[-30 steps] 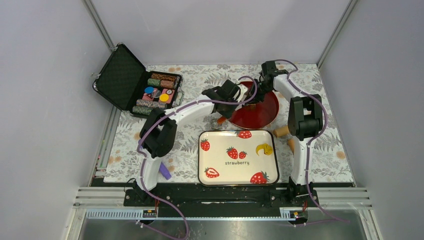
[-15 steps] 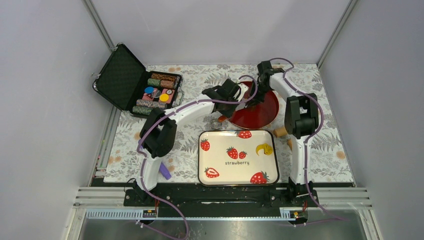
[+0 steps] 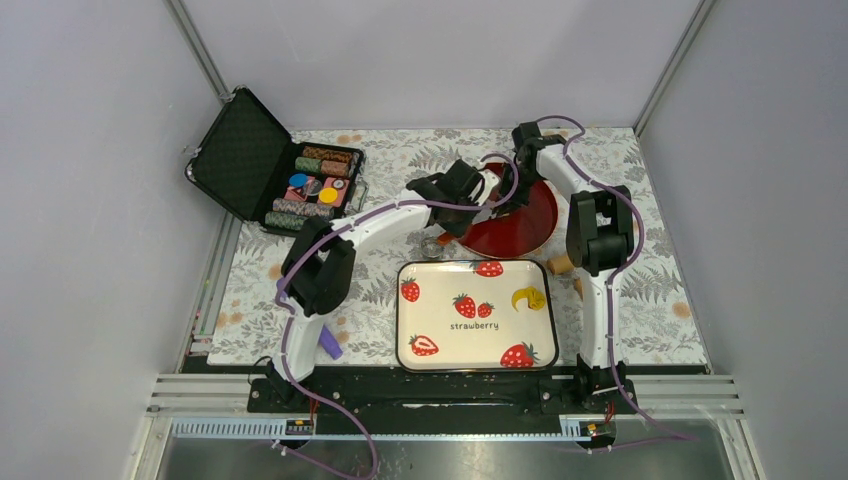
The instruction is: Roll out the dumpling wrappers from the dough
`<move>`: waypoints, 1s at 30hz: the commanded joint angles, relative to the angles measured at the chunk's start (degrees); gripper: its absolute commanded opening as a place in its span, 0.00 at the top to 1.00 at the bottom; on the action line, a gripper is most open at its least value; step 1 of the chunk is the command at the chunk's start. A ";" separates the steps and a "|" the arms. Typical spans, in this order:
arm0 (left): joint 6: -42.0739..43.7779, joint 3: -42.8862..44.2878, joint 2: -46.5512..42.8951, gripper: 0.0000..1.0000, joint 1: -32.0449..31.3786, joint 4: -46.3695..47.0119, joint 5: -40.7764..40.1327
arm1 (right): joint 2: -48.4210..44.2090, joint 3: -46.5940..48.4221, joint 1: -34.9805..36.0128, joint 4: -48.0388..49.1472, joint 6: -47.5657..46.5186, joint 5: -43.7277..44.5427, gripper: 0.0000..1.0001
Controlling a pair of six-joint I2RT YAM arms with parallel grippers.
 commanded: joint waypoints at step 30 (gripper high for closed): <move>0.89 3.10 -3.86 1.00 -1.69 -1.29 -3.66 | 5.16 9.60 1.15 -9.03 -4.42 10.07 0.75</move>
